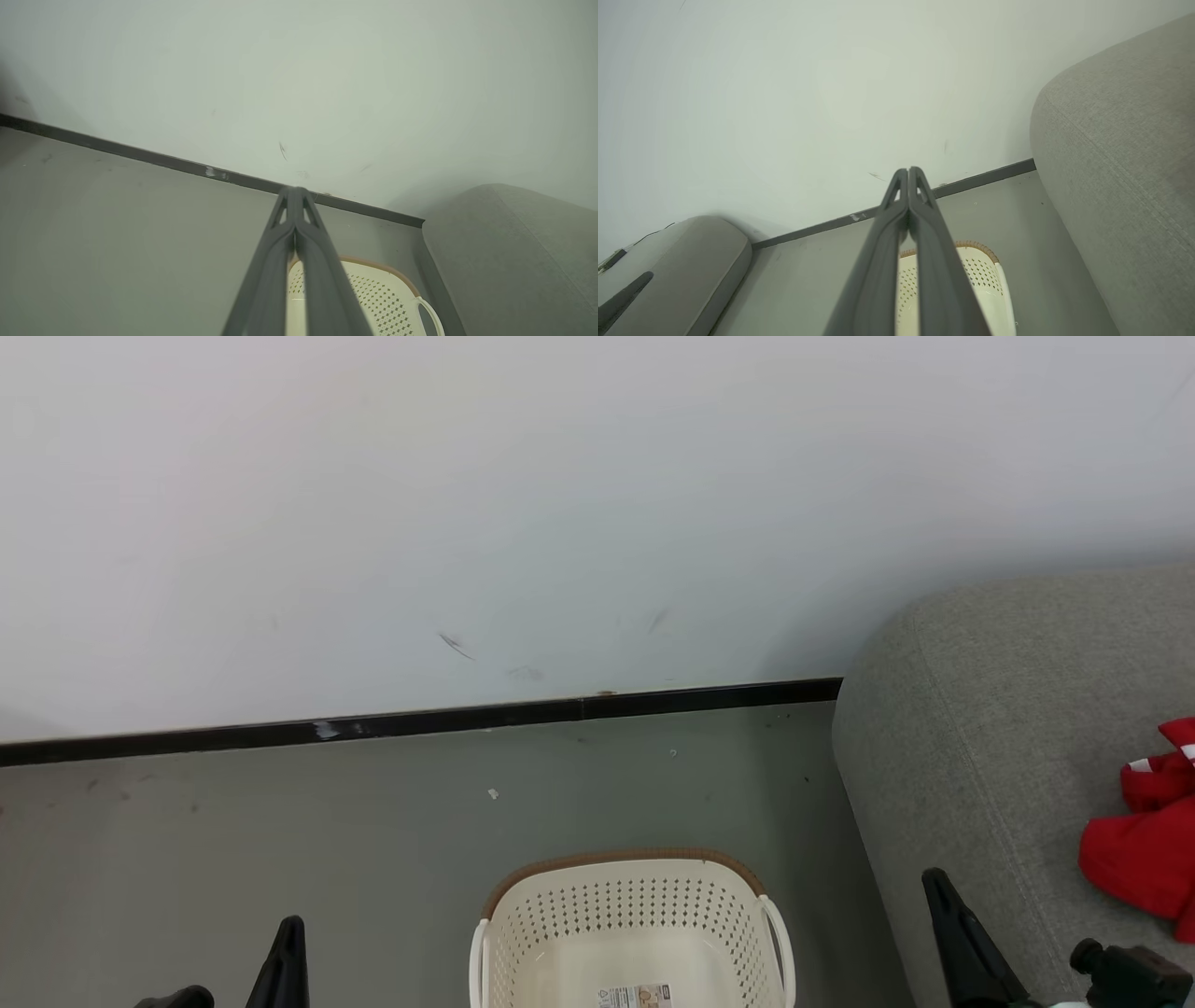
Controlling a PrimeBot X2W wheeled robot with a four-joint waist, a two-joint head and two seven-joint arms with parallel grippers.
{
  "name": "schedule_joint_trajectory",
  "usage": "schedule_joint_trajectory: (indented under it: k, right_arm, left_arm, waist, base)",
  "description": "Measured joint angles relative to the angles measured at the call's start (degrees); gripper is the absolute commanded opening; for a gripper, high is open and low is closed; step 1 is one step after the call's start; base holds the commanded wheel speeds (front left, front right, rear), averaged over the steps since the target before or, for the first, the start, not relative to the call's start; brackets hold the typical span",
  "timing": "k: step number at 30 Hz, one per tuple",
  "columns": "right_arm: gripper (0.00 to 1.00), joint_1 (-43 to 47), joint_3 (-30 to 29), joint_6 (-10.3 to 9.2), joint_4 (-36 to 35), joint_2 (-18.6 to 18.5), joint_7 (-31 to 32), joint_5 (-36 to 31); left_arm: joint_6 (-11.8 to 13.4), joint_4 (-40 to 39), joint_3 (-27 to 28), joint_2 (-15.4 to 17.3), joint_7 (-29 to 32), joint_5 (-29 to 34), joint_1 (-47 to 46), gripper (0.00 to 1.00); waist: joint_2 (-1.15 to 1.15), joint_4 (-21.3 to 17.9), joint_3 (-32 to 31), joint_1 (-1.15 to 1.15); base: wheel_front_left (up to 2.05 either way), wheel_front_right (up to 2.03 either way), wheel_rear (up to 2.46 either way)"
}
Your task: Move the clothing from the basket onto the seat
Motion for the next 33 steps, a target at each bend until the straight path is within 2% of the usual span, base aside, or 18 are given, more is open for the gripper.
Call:
schedule_joint_trajectory:
  k: [14, 18, 25, 33]
  right_arm:
    - [0.00, -1.2, -1.0, 0.00, 2.3, -1.0, 2.6, 13.1]
    - [0.00, -2.5, -1.0, 0.00, 2.7, -1.3, 3.1, 17.0]
    - [0.00, -2.9, -1.1, 0.00, 4.4, -2.1, 4.6, 23.7]
    - [0.00, -4.9, -1.1, 0.00, 6.2, -2.7, 5.9, 31.1]
  left_arm:
    - [-2.0, 0.7, 1.6, -0.4, 2.8, -10.6, -1.1, 0.00]
    - [-2.7, 1.0, 2.1, -0.4, 3.6, -13.6, -1.4, 0.00]
    - [-3.5, 1.8, 2.8, -0.6, 5.0, -18.9, -2.5, 0.00]
    - [-4.8, 2.6, 3.8, -0.9, 6.5, -25.1, -3.7, 0.00]
  waist:
    - [0.00, 0.0, -0.3, 0.58]
    - [0.00, 0.0, -0.4, 0.65]
    - [0.00, 0.0, -0.4, 0.66]
    - [0.00, 0.0, -0.2, 0.39]
  base:
    - [0.00, 0.00, 0.00]
    - [0.00, 0.00, 0.00]
    - [0.00, 0.00, 0.00]
    - [0.00, 0.00, 0.00]
